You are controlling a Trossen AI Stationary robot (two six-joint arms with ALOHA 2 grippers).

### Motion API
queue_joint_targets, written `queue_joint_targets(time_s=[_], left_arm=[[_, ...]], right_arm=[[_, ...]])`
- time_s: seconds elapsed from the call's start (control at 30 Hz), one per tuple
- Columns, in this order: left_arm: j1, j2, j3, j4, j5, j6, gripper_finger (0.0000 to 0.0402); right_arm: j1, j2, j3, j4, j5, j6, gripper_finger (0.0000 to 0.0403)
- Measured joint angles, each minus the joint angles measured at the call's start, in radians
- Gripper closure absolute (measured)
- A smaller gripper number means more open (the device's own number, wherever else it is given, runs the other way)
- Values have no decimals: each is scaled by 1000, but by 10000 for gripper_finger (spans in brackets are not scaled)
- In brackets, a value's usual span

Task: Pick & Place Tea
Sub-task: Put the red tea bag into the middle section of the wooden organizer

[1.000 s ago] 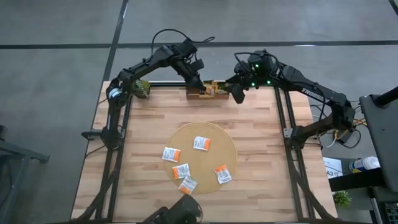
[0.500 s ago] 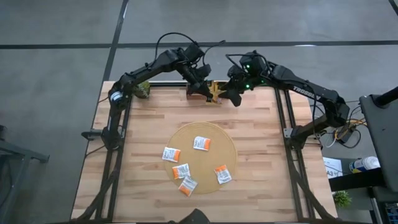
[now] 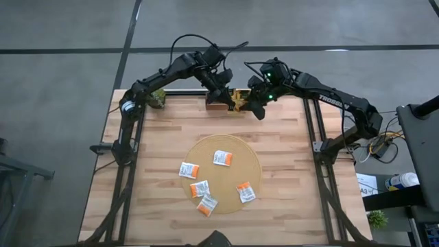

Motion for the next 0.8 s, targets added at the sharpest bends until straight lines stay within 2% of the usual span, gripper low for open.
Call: queue_joint_targets(time_s=[0.13,0.17,0.4,0.53,0.8], left_arm=[[0,0,2,-2,0,-1,401],[0,0,2,-2,-1,-2,401],[0,0,2,-2,-15,-79,389],[11,0,2,-2,-16,-110,348],[22,-1,2,-11,4,-123,241]], right_arm=[[0,4,0,1,6,-16,371],[0,4,0,1,6,-26,380],[0,3,0,0,8,-35,384],[0,1,0,1,8,-36,385],[0,-42,0,-15,9,-46,386]])
